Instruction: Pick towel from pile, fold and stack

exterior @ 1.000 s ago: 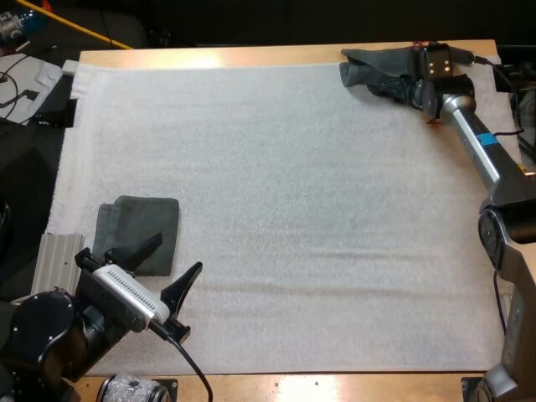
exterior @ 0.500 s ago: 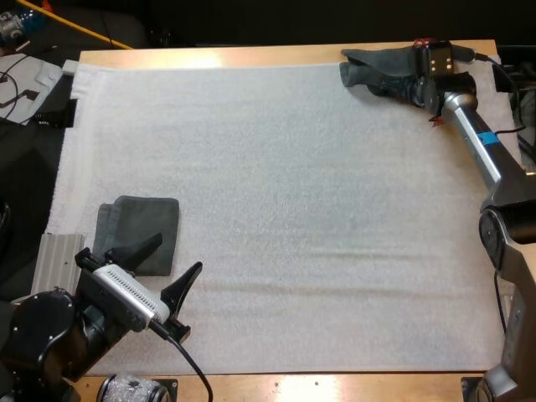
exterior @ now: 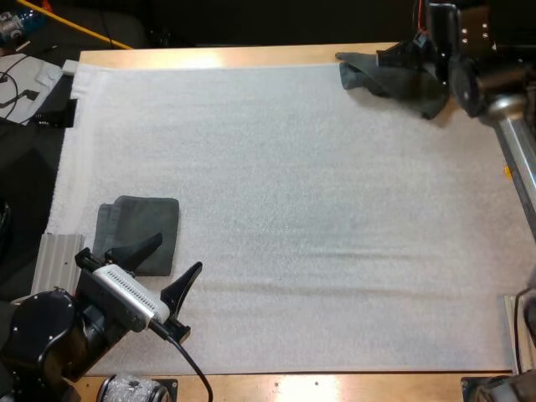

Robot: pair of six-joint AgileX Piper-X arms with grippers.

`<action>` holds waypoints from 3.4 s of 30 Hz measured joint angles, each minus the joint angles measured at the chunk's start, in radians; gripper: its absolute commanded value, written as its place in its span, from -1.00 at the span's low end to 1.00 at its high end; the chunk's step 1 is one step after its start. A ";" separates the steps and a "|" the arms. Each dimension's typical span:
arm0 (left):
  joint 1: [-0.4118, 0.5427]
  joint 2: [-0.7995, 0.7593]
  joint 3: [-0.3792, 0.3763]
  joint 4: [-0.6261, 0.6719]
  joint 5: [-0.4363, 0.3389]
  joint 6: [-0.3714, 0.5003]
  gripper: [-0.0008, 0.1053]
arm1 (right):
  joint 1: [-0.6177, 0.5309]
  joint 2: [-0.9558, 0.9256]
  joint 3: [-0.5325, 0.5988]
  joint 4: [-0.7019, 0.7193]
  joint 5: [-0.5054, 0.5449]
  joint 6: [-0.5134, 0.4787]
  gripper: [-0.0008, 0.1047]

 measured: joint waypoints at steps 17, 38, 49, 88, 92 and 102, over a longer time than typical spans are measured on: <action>0.000 0.000 0.000 0.000 0.000 0.000 0.14 | 0.196 -0.273 0.003 0.242 -0.014 -0.026 -0.96; -0.002 0.000 0.000 0.002 0.000 0.000 0.14 | 0.605 -0.395 0.018 0.481 -0.046 0.170 -0.97; -0.002 0.000 0.000 0.003 0.000 0.000 0.14 | 0.651 -0.408 0.189 0.453 -0.039 0.214 -0.86; -0.002 0.000 0.000 0.006 0.000 0.000 0.13 | 0.267 -0.479 0.449 0.244 -0.127 0.163 0.05; -0.002 0.000 0.000 0.006 0.000 0.000 0.13 | 0.255 -0.573 0.482 0.247 -0.128 0.175 0.06; -0.002 0.000 0.000 0.006 0.000 0.000 0.13 | 0.252 -0.647 0.517 0.230 -0.127 0.184 0.06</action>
